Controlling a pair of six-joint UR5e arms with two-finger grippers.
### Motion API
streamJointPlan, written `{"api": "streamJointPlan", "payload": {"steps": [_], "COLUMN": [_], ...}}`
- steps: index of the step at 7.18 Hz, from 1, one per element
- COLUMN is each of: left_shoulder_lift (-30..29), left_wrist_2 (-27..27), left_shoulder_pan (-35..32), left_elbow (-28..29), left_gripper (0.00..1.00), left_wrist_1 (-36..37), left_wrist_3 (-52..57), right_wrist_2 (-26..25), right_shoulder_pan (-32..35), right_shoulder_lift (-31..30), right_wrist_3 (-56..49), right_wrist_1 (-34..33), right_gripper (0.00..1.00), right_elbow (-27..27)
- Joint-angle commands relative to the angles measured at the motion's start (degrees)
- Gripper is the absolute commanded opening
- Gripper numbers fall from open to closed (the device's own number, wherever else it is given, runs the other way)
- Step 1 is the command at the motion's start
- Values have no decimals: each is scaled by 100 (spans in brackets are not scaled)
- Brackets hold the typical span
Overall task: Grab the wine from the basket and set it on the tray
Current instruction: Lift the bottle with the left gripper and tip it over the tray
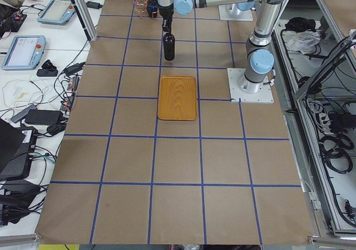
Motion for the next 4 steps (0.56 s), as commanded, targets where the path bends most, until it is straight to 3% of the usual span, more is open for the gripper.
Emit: {"api": "streamJointPlan", "payload": {"steps": [1,4], "left_shoulder_lift": [92,338], "left_wrist_2": [251,480], "left_shoulder_pan": [627,1902], "left_elbow": [303,145], "left_gripper": [0,0], "left_wrist_1": [-482,-579], "left_wrist_3": [920,2730], "right_wrist_2": [-5,4], "right_shoulder_pan": [8,-1], "right_shoulder_lift": [3,-6], "right_wrist_3": [0,0], "right_wrist_1": [2,2], "right_gripper": [100,100], "right_elbow": [0,0]}}
